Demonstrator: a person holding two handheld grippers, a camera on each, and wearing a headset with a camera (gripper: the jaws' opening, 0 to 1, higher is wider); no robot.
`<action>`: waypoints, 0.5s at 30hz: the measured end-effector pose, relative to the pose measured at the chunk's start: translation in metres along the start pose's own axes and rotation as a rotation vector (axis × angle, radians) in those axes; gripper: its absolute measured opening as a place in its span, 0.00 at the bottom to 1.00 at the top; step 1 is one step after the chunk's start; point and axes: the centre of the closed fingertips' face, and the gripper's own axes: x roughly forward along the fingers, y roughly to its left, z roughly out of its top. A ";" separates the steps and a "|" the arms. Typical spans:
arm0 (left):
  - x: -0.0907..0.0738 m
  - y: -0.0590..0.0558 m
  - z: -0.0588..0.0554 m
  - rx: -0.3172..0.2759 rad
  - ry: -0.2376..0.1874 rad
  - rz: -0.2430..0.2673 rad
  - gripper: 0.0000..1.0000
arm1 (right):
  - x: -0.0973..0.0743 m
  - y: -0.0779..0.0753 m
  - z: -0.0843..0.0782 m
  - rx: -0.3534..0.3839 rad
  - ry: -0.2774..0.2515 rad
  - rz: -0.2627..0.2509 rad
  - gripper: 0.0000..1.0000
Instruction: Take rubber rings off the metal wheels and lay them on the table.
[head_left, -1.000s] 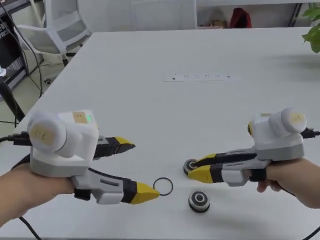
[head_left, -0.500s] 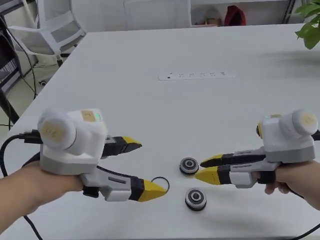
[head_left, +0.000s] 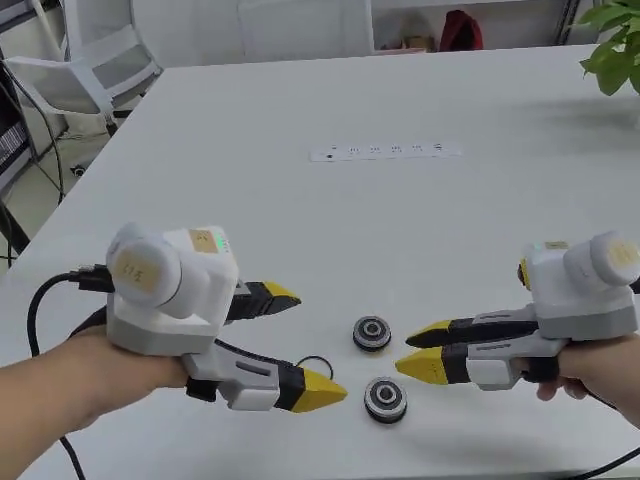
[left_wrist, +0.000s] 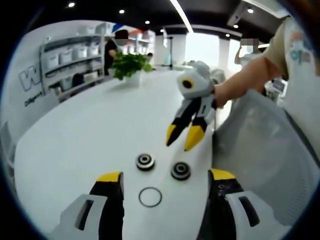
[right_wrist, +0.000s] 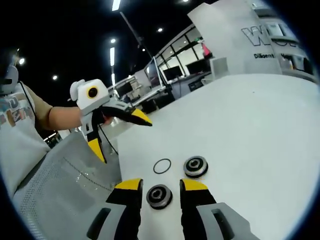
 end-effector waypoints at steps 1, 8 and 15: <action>0.001 0.000 -0.001 0.001 0.001 -0.002 0.69 | -0.001 -0.001 -0.002 -0.001 0.002 0.001 0.28; 0.006 -0.004 -0.002 0.014 0.015 -0.020 0.67 | -0.003 -0.005 -0.014 -0.022 0.020 -0.003 0.28; 0.012 -0.007 -0.006 0.025 0.032 -0.039 0.65 | -0.006 -0.011 -0.026 -0.049 0.043 -0.009 0.27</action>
